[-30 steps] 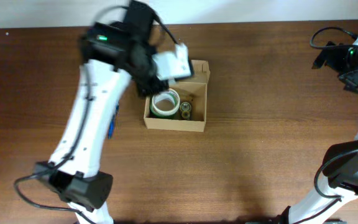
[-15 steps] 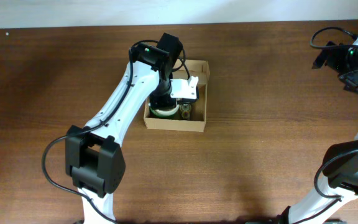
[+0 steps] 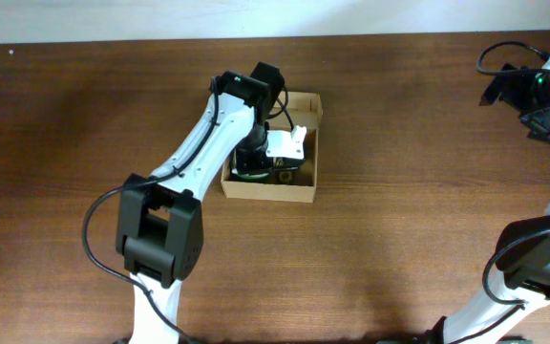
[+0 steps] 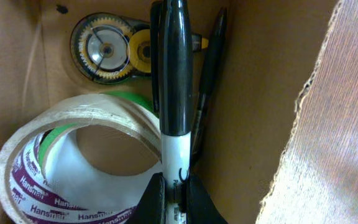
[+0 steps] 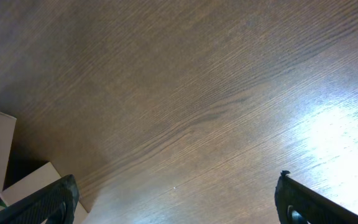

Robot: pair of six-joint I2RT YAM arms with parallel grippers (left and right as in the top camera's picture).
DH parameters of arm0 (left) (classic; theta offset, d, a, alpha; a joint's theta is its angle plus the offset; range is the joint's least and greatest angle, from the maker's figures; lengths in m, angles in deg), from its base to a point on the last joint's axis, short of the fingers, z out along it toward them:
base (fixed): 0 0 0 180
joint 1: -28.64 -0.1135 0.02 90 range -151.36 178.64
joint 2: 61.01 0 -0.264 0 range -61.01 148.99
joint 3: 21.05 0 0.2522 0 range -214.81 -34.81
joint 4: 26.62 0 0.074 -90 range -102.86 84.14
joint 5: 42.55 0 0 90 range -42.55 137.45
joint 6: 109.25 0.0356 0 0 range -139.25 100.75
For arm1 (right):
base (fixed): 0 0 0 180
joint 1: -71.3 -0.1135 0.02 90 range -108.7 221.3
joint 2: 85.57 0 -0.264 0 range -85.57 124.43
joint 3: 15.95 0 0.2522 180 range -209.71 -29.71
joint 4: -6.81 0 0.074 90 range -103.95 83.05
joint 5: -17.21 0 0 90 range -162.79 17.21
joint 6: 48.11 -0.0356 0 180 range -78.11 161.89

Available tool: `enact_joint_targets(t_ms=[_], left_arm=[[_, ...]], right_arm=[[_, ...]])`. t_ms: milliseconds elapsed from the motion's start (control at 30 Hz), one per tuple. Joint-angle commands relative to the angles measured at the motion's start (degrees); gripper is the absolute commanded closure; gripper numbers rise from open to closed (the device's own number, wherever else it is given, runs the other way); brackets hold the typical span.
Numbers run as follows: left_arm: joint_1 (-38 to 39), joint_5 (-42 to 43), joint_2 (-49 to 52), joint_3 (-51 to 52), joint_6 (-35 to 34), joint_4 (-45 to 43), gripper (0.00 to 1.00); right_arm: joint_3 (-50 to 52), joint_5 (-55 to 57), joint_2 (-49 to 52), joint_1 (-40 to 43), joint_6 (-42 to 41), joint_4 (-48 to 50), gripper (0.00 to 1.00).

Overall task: Pack container
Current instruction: 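Carry the Sharpie with the left gripper and release it into the box, then move the left gripper to the blue pen and grasp it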

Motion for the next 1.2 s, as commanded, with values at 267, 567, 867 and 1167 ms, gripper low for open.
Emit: enact_joint_targets(t_ms=[267, 567, 867, 1167], left_arm=[[-0.1, 1.7, 1.4, 0.2, 0.3, 0.7, 0.94], [1.2, -0.7, 0.9, 0.2, 0.2, 0.5, 0.76], [1.2, -0.8, -7.9, 0.1, -5.4, -0.1, 0.73], [-9.1, -1.8, -27.9, 2.4, -10.2, -3.1, 0.67]], right_arm=[[0.3, -0.3, 0.1, 0.1, 0.2, 0.0, 0.01], [0.3, -0.3, 0.1, 0.1, 0.2, 0.0, 0.01], [0.3, -0.3, 0.1, 0.1, 0.2, 0.0, 0.01], [0.3, -0.3, 0.1, 0.1, 0.2, 0.0, 0.01]])
